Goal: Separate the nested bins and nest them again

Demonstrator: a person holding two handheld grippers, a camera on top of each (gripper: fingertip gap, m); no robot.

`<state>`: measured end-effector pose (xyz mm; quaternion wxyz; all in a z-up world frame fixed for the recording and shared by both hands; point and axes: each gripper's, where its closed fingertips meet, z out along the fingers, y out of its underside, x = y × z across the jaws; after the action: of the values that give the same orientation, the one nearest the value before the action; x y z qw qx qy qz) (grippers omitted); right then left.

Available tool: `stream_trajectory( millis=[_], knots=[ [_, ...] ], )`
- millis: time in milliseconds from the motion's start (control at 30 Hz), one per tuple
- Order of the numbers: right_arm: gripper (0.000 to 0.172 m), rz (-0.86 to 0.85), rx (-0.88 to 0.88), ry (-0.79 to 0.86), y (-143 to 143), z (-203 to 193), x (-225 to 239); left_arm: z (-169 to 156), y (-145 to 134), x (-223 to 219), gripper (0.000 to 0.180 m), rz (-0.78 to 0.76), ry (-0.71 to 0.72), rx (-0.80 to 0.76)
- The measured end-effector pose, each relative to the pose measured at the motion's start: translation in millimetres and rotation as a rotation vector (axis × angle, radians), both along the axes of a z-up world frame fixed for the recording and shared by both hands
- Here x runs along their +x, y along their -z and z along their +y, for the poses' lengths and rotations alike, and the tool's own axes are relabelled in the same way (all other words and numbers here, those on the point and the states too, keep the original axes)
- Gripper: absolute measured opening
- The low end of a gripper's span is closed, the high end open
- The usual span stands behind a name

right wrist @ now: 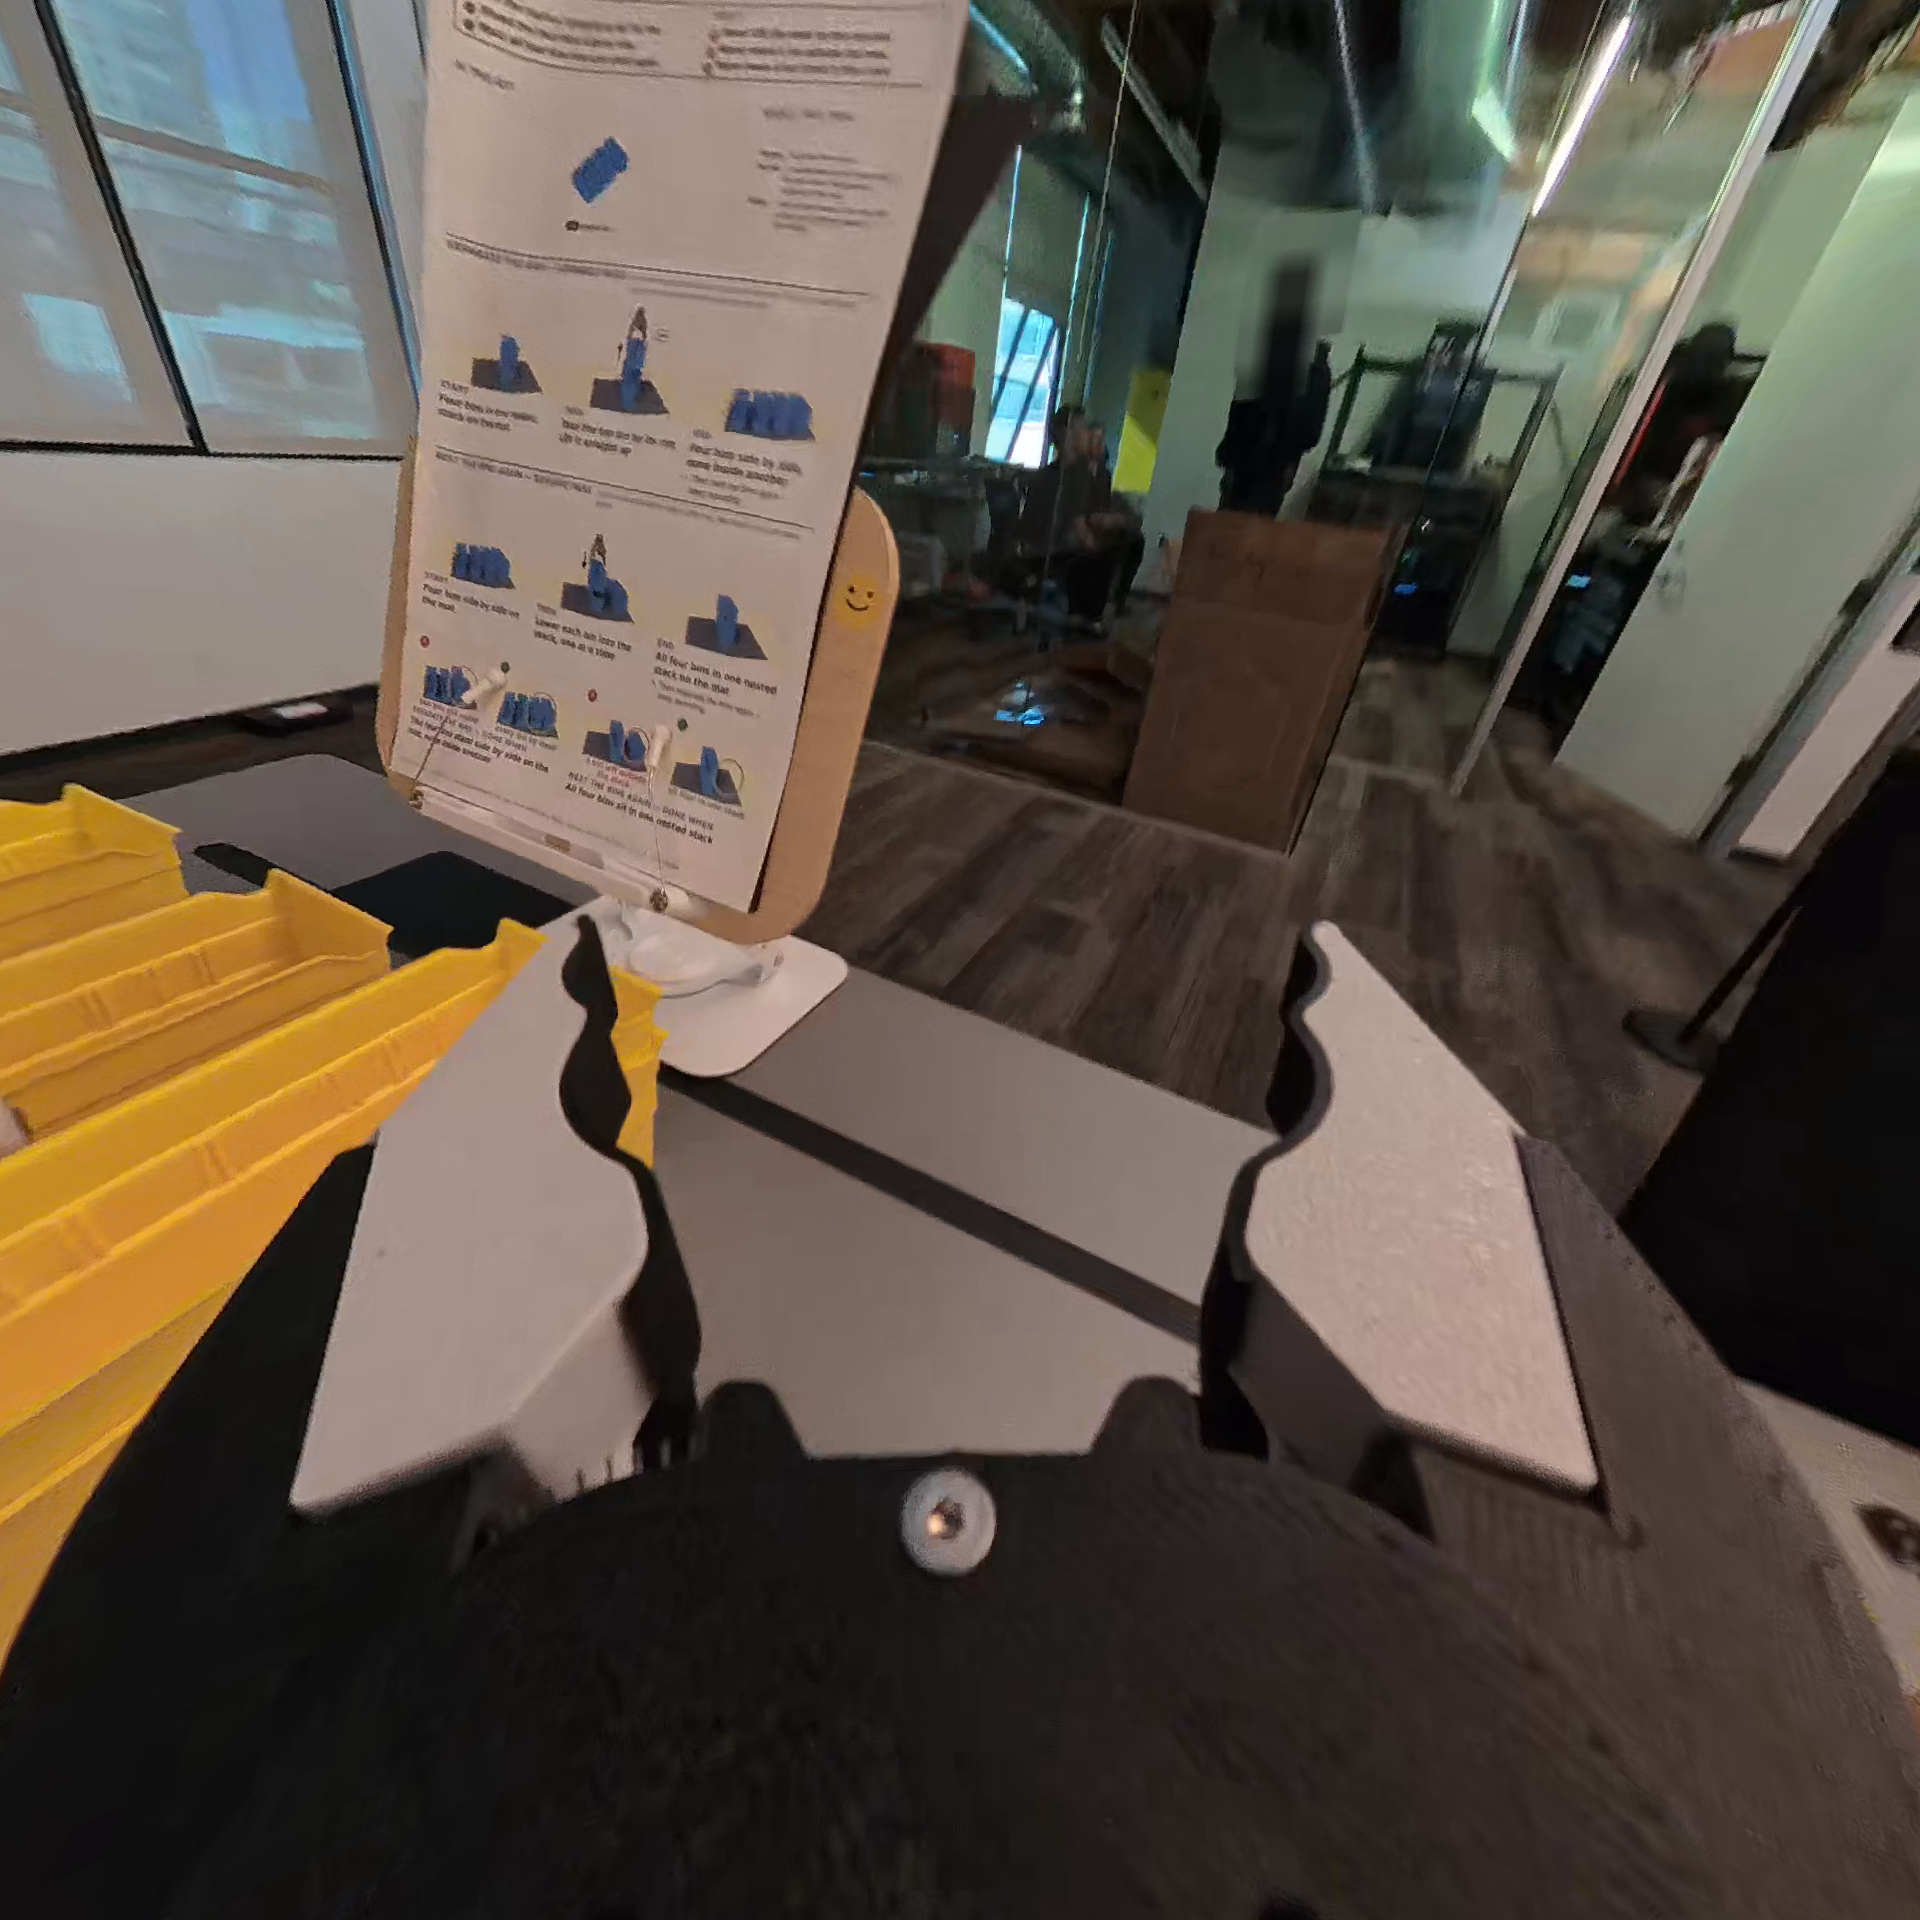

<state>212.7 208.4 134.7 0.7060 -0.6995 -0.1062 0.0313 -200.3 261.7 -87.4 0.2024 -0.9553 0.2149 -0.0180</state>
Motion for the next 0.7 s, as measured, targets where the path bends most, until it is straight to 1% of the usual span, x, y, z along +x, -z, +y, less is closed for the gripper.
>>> stream_trajectory(
  millis=[67, 167, 233, 300, 400, 533, 700],
  knots=[
    [0.127, 0.061, -0.017, -0.013, 2, -7, 19, -3, 9, 1, 0.151, 0.004, -0.013, -0.034],
    [0.126, 0.15, -0.013, -0.003, 3, -21, 52, -5, 21, -5, 0.149, 0.068, -0.026, -0.068],
    [0.124, 0.215, 0.008, -0.001, 1, -30, 71, -4, 25, -8, 0.152, 0.087, -0.045, -0.086],
    [0.122, 0.274, 0.027, -0.016, -1, -36, 82, -3, 25, -9, 0.149, 0.102, -0.054, -0.103],
    [0.12, 0.306, 0.019, -0.039, 2, -41, 88, -1, 27, -11, 0.149, 0.127, -0.06, -0.13],
    [0.119, 0.273, -0.031, -0.056, 10, -41, 83, -3, 28, -13, 0.149, 0.151, -0.059, -0.169],
    [0.119, 0.263, -0.056, -0.088, 14, -38, 72, -1, 25, -9, 0.152, 0.086, -0.079, -0.18]
  ],
)
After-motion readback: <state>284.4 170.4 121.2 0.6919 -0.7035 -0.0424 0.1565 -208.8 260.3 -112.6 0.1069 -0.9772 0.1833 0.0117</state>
